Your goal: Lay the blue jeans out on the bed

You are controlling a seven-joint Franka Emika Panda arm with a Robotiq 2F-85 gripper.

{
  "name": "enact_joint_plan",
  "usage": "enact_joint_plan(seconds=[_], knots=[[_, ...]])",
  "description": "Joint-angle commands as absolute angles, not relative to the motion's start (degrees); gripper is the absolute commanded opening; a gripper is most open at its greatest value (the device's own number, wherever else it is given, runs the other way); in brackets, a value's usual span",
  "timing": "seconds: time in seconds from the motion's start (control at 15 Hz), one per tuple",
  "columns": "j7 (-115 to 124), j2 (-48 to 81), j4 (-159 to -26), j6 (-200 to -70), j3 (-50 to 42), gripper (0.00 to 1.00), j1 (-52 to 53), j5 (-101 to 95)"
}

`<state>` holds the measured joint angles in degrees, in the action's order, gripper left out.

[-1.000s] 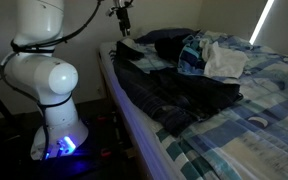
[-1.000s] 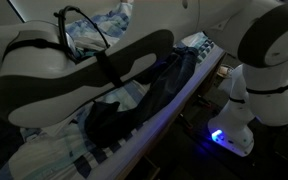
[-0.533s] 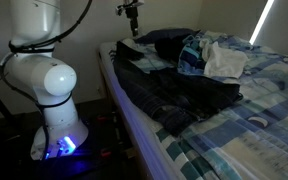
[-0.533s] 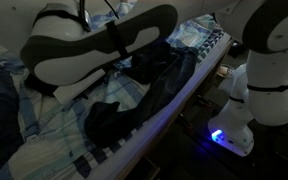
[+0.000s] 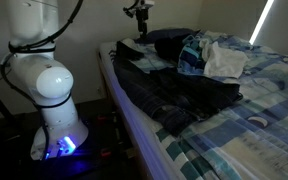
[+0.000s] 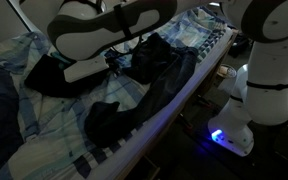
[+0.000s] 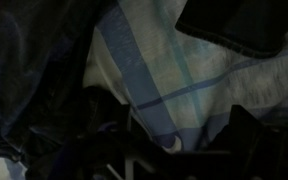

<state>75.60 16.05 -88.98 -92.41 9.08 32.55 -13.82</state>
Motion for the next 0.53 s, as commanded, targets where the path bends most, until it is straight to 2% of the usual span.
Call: enact_joint_plan(seconds=[0.0,0.47], knots=[[83.9,11.2,-95.1,-94.5,10.1,1.00,28.7,-11.8],[92.1,3.2,-109.9,-100.5,11.7,1.00,23.1,-6.8]])
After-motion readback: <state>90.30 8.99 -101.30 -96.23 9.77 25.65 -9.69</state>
